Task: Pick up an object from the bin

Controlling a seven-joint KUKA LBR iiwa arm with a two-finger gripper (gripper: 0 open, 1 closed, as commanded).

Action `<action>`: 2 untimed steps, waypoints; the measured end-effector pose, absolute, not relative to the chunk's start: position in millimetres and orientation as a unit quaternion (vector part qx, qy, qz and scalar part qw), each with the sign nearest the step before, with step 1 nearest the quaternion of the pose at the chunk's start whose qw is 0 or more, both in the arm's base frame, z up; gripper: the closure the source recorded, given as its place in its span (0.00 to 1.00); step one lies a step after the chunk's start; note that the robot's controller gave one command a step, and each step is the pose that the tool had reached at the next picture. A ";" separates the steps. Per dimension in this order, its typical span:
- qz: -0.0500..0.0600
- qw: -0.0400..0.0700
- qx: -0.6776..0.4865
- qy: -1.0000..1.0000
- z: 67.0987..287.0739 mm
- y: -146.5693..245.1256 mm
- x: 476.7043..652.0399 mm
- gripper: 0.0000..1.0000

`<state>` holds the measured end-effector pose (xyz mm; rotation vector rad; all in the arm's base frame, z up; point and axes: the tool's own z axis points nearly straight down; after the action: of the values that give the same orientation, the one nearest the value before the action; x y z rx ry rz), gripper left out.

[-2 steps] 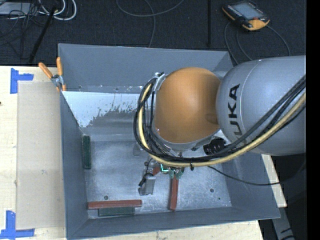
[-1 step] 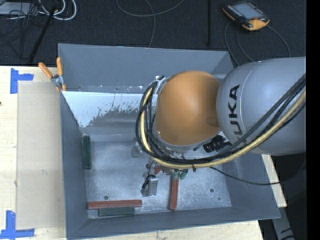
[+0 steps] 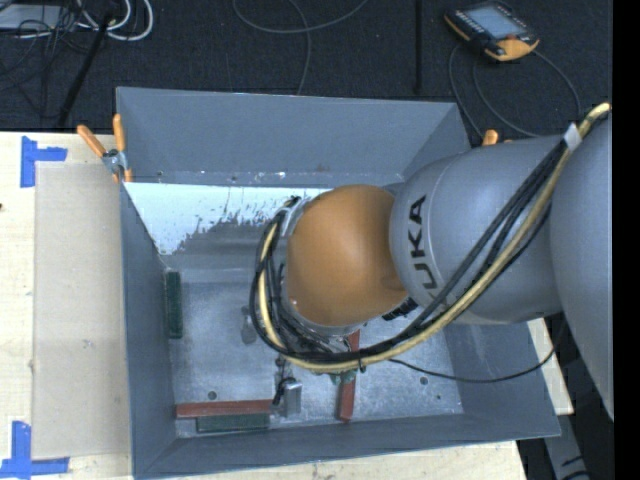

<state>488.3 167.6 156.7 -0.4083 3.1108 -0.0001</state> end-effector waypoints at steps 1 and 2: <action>0.000 0.001 -0.128 0.992 141.8 172.6 486.6 0.00; 0.000 0.000 -0.229 0.973 83.8 116.5 474.4 1.00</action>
Offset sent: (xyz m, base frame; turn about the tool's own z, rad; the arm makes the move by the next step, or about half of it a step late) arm -0.0140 -0.0506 -0.0723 -0.2073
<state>474.4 116.5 83.8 -0.7201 3.0590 0.0012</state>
